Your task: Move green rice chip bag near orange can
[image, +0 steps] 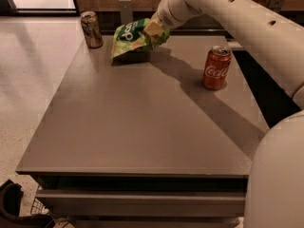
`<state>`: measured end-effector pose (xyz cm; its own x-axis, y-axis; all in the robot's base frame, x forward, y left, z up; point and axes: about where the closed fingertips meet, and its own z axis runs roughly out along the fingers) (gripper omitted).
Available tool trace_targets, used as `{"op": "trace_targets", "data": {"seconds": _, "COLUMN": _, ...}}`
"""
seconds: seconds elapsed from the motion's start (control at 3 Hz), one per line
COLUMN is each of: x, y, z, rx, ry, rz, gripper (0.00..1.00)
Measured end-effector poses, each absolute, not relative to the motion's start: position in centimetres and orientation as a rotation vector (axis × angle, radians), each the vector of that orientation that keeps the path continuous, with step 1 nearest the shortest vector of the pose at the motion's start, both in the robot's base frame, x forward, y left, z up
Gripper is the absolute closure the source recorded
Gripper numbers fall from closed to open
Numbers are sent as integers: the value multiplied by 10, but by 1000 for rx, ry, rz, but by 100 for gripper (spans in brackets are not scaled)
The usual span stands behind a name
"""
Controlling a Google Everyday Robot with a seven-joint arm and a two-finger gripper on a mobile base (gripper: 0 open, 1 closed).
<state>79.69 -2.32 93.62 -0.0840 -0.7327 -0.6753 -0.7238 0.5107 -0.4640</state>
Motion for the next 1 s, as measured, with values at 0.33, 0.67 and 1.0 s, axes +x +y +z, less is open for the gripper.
{"op": "trace_targets", "data": {"seconds": 0.33, "x": 797, "y": -21, "z": 934, "rx": -1220, "ry": 1812, "rz": -9, "gripper": 37}}
{"op": "trace_targets", "data": {"seconds": 0.67, "x": 797, "y": -19, "z": 932, "rx": -1223, "ry": 1813, "rz": -6, "gripper": 13}}
{"op": "trace_targets", "data": {"seconds": 1.0, "x": 798, "y": -18, "z": 929, "rx": -1227, "ry": 1814, "rz": -3, "gripper": 0}}
